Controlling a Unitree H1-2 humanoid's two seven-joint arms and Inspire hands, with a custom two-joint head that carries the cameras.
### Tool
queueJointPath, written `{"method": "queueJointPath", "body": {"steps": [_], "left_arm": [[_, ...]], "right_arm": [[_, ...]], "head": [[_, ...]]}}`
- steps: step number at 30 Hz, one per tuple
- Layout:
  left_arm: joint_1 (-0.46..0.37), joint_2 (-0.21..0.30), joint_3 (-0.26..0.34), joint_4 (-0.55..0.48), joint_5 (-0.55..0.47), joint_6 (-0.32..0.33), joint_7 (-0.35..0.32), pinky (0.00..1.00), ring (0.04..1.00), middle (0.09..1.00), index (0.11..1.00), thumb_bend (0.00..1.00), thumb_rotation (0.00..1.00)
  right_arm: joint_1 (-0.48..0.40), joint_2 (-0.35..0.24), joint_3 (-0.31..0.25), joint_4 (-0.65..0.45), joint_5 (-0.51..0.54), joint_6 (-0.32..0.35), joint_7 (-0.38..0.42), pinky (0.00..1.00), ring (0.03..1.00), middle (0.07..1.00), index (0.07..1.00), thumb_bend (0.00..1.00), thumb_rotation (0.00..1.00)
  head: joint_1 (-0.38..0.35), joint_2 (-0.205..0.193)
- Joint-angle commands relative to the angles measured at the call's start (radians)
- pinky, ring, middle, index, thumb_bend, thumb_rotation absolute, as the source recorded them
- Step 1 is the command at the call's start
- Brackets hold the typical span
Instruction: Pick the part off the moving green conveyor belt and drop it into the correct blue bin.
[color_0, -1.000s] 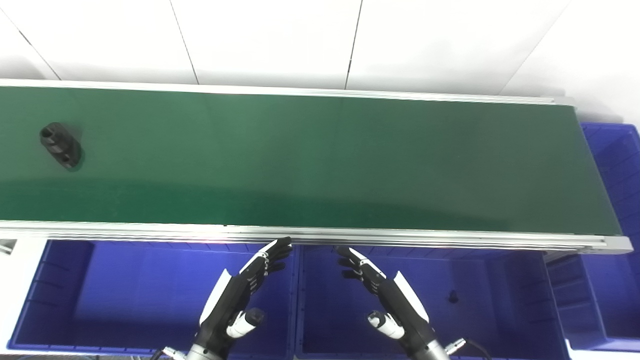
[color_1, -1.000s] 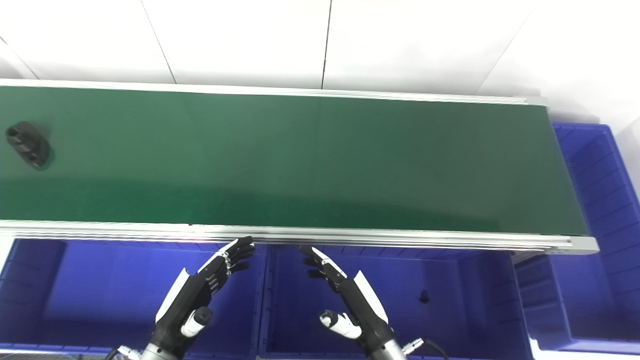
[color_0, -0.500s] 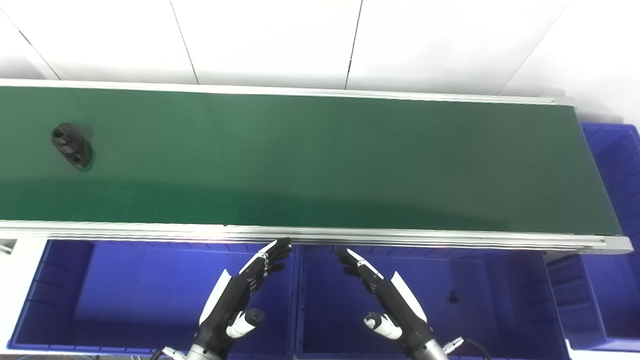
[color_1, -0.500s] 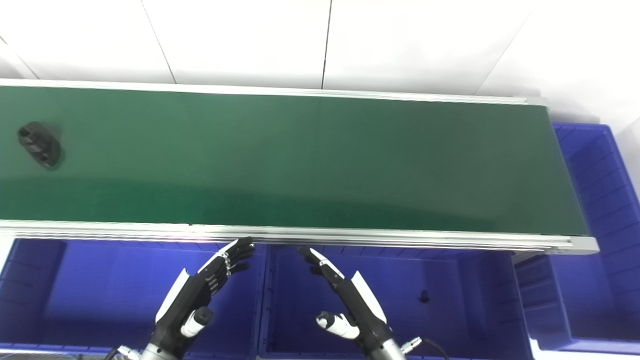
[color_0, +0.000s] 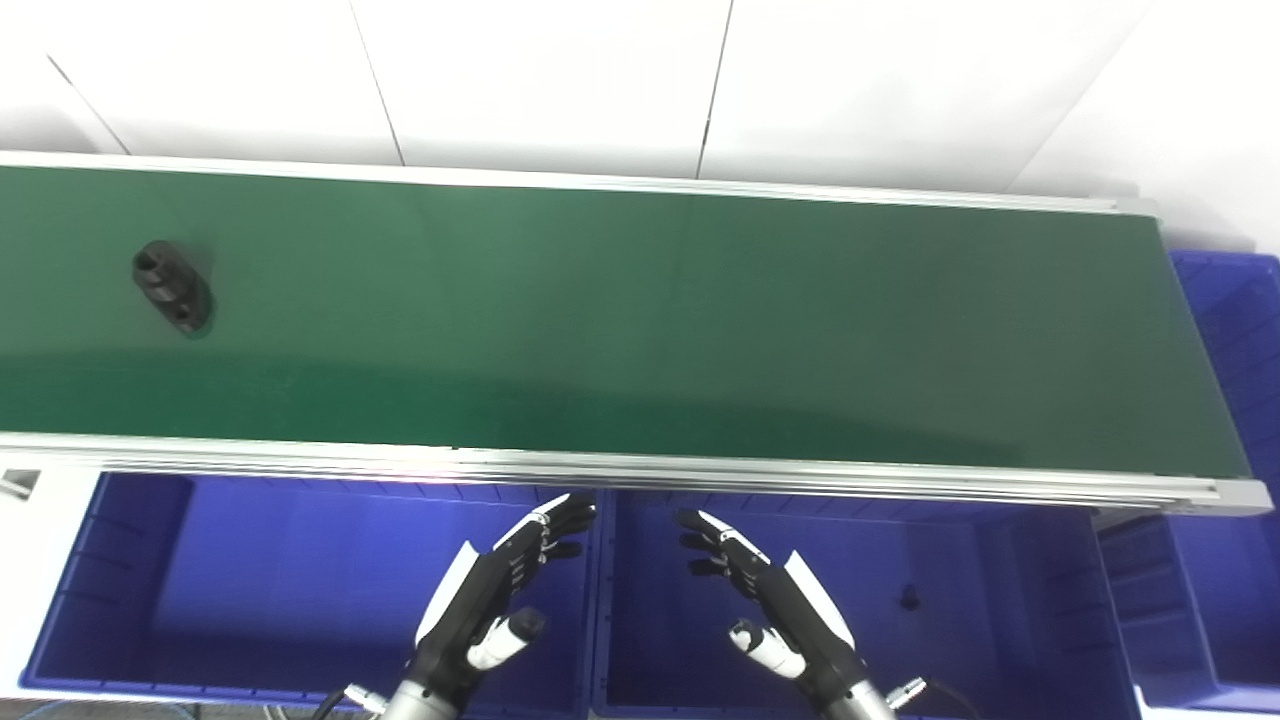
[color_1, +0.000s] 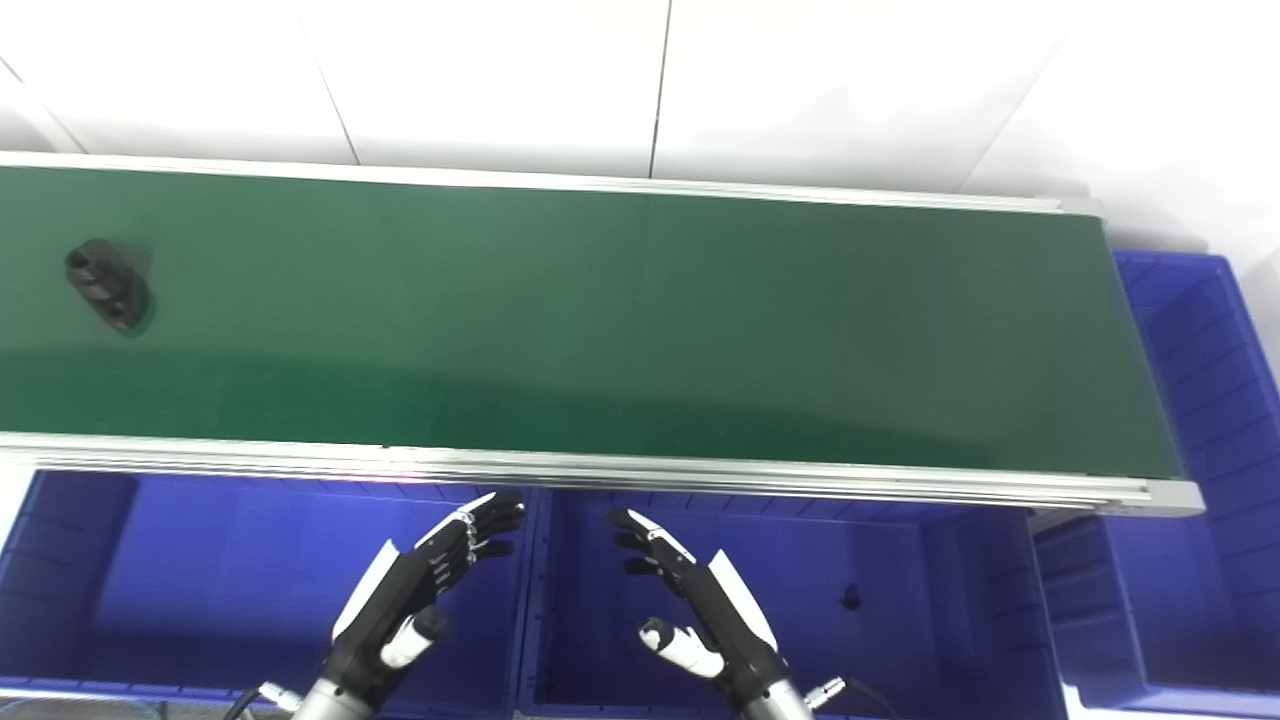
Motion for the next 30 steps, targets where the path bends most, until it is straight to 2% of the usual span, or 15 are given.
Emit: {"method": "queueJointPath", "body": {"steps": [1,7,19,30], "left_arm": [[-0.007,-0.005,-0.019,-0.002,0.018,-0.037,0.030,0.78,0.849,0.848,0.846,1.00,0.96],[-0.030,0.000,-0.058,0.020,0.034,-0.037,0.079,0.75,0.826,0.831,0.835,1.00,0.98],[-0.047,0.016,-0.109,0.026,0.039,-0.037,0.140,0.74,0.804,0.818,0.825,1.00,0.99],[-0.051,0.023,-0.131,0.018,0.036,-0.037,0.156,0.74,0.797,0.811,0.817,1.00,0.98]], "right_arm": [[-0.004,-0.002,-0.006,-0.003,0.027,-0.055,0.015,0.79,0.880,0.921,0.907,1.00,0.98],[-0.008,-0.004,-0.027,0.009,0.044,-0.055,0.045,0.80,0.879,0.920,0.913,1.00,0.98],[-0.002,0.007,-0.068,0.013,0.052,-0.055,0.090,0.80,0.875,0.917,0.906,1.00,0.97],[0.005,0.002,-0.077,0.004,0.044,-0.055,0.097,0.78,0.874,0.926,0.915,1.00,0.97]], "head": [[0.003,-0.001],[0.049,-0.026],[0.081,-0.029],[0.093,-0.019]]}}
